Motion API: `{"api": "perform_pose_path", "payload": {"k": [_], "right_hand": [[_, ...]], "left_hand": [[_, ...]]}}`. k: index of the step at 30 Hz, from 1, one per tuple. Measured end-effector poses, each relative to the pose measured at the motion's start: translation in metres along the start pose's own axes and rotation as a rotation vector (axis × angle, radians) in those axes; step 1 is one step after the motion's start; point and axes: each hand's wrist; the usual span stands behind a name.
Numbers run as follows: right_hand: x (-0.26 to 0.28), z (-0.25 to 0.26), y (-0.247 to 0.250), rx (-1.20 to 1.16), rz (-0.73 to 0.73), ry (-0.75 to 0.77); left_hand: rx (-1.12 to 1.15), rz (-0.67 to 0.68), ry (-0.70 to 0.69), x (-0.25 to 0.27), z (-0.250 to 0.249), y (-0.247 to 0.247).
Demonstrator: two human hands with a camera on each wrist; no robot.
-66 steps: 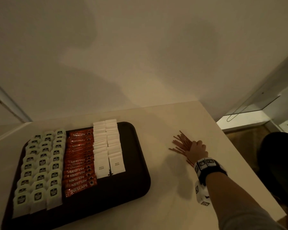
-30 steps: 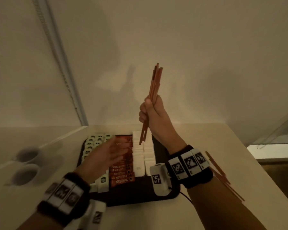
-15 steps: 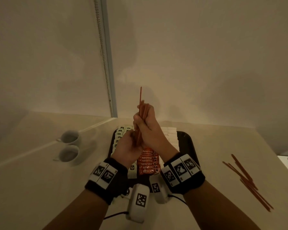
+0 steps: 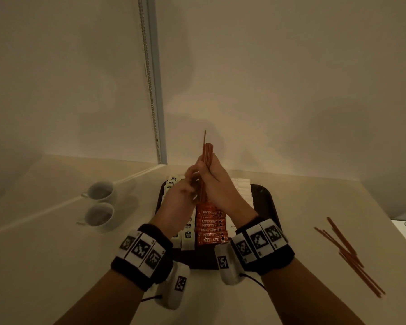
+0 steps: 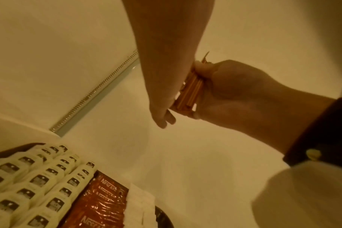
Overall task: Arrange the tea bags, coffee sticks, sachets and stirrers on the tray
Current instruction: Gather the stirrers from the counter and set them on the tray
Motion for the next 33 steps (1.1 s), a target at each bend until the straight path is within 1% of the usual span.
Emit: {"api": "perform_pose_path", "payload": {"k": [2,4,6,8,9,11,12,13,15,17,19,21,23,25,27,30,33], "right_hand": [[0.002,0.000,0.000,-0.006,0.030,-0.023],[0.004,0.002,0.001,-0.102,0.064,-0.061],[0.004,0.003,0.003,-0.136,0.106,-0.102],[0.001,0.001,0.009,-0.050,0.111,-0.109],[0.000,0.000,0.013,0.034,0.071,-0.054],[-0.004,-0.001,0.027,0.188,0.011,0.120],[-0.006,0.002,0.034,0.260,0.036,0.188],[-0.008,0.005,0.041,0.339,0.100,0.218],[-0.008,0.013,0.050,0.517,0.261,0.235],[-0.005,0.015,0.053,0.650,0.363,0.272],[-0.002,0.015,0.051,0.755,0.399,0.320],[-0.002,0.013,0.049,0.846,0.385,0.356],[-0.004,0.010,0.046,0.899,0.346,0.387],[-0.007,0.008,0.045,0.912,0.336,0.401],[-0.008,0.006,0.045,0.939,0.349,0.416],[-0.009,0.007,0.046,0.942,0.394,0.398],[-0.011,0.008,0.046,0.926,0.395,0.454]], "left_hand": [[-0.219,0.065,-0.003,0.000,-0.006,-0.003],[-0.396,0.107,0.006,-0.002,-0.010,-0.005],[-0.503,0.149,0.031,-0.003,-0.016,-0.007],[-0.555,0.131,0.070,-0.002,-0.019,-0.007],[-0.535,0.119,0.114,-0.001,-0.021,-0.007],[-0.453,0.123,0.187,0.003,-0.022,-0.006],[-0.435,0.130,0.214,0.004,-0.023,-0.006],[-0.435,0.135,0.232,0.005,-0.023,-0.005],[-0.453,0.131,0.242,0.004,-0.023,-0.005],[-0.404,0.094,0.271,0.002,-0.024,-0.008],[-0.348,0.104,0.298,0.000,-0.025,-0.013],[-0.310,0.114,0.297,-0.001,-0.026,-0.018],[-0.269,0.114,0.281,-0.001,-0.027,-0.023],[-0.232,0.110,0.279,-0.002,-0.028,-0.026],[-0.195,0.101,0.296,-0.003,-0.029,-0.026],[-0.135,0.095,0.326,-0.001,-0.030,-0.025],[-0.057,0.075,0.333,0.000,-0.029,-0.024]]}}
Point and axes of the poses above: each hand's wrist, its own x-axis away from the middle knuckle, its own y-axis out of the back of the hand, z = x × y, and after that the axes turned 10 degrees about x, right-handed
